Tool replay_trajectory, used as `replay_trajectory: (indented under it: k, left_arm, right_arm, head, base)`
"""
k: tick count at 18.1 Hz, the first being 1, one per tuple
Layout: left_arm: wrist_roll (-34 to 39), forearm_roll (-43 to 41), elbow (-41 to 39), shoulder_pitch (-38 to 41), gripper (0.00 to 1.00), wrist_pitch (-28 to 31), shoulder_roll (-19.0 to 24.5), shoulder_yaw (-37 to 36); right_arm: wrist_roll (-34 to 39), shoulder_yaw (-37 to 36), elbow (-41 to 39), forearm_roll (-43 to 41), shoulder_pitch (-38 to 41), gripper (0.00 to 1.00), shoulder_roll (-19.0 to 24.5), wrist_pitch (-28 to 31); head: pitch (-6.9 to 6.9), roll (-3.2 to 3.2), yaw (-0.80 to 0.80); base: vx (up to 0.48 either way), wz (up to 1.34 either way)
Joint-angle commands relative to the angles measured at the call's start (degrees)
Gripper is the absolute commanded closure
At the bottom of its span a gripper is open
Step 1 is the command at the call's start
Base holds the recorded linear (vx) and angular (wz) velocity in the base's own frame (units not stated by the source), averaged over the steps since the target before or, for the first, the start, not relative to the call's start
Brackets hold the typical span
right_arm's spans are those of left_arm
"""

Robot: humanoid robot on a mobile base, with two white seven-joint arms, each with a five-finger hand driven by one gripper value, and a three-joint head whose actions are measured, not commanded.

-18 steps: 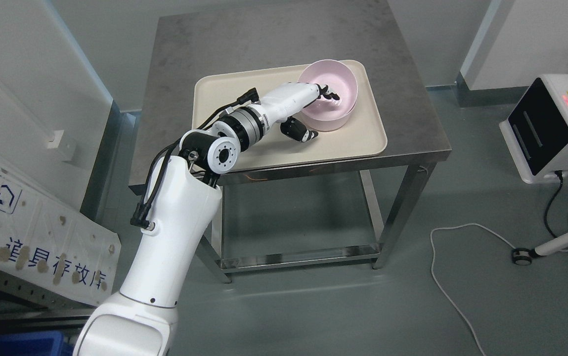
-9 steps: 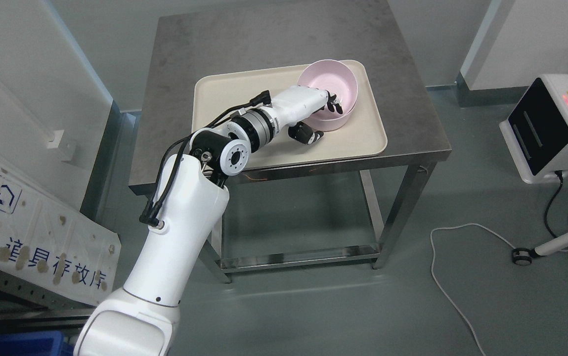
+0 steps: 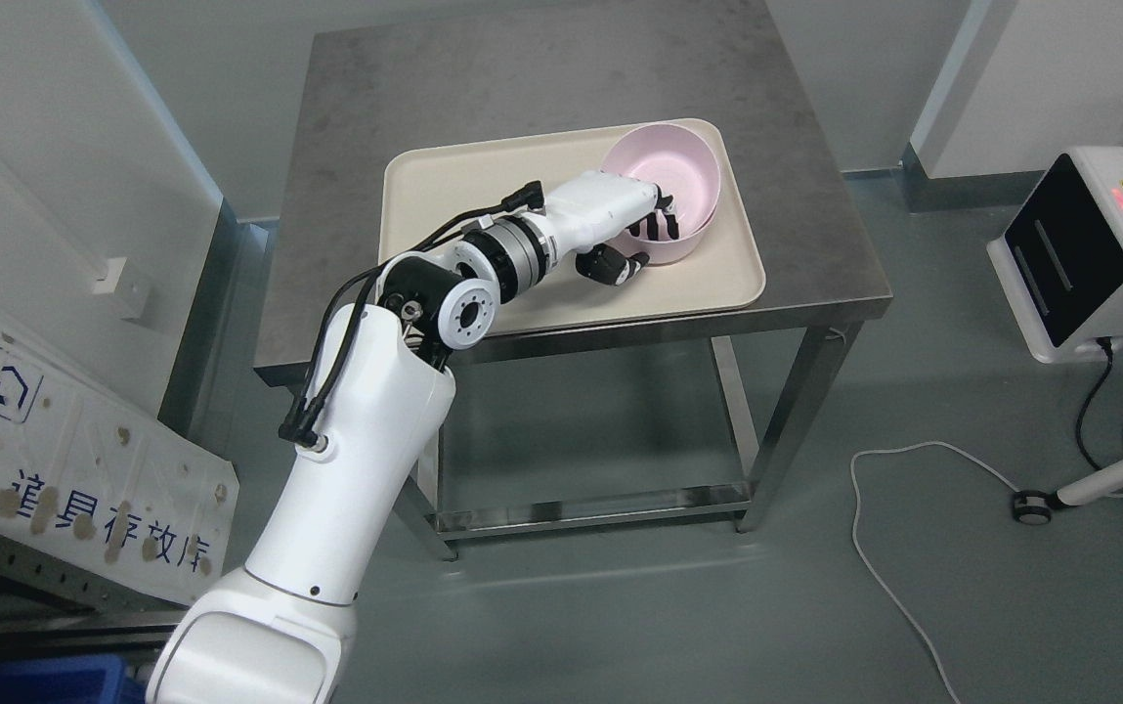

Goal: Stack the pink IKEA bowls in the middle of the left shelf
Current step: 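Grasp the rim of the stacked pink bowls with the left hand, then lift the stacked bowls off the tray with the left hand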

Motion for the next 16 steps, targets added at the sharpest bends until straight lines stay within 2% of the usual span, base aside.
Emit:
replay_trajectory:
  k: [1,4,9,16]
  left_arm:
    - [0.16,-0.03,0.23,-0.13,0.94,-1.69,0.96,5.74]
    - [-0.02,0.67,-0.39,0.31,0.98,-5.72,0.96,11.53]
    - [-2.64,2.94,-5.22,2.77,1.0,-13.71,0.96,21.99]
    - [-3.27,13.4,-9.53,8.84,1.0,-22.6,0.96,27.37]
  right_arm:
    - [-0.01,-0.62,0.0,0.44,0.0,0.0,-1.0,0.03]
    - [-0.01,-0.53,0.0,0.44,0.0,0.0,-1.0,0.03]
    - [-0.01,-0.62,0.0,0.44,0.0,0.0,-1.0,0.03]
    - [-0.01,-0.62,0.0,0.44,0.0,0.0,-1.0,0.03]
  head:
    - [0.0,0.0,0.0]
    - [0.0,0.0,0.0]
    - [0.0,0.0,0.0]
    - [0.0,0.0,0.0]
  base:
    - [0.0,0.0]
    - [0.0,0.0]
    - [0.0,0.0]
    - [0.0,0.0]
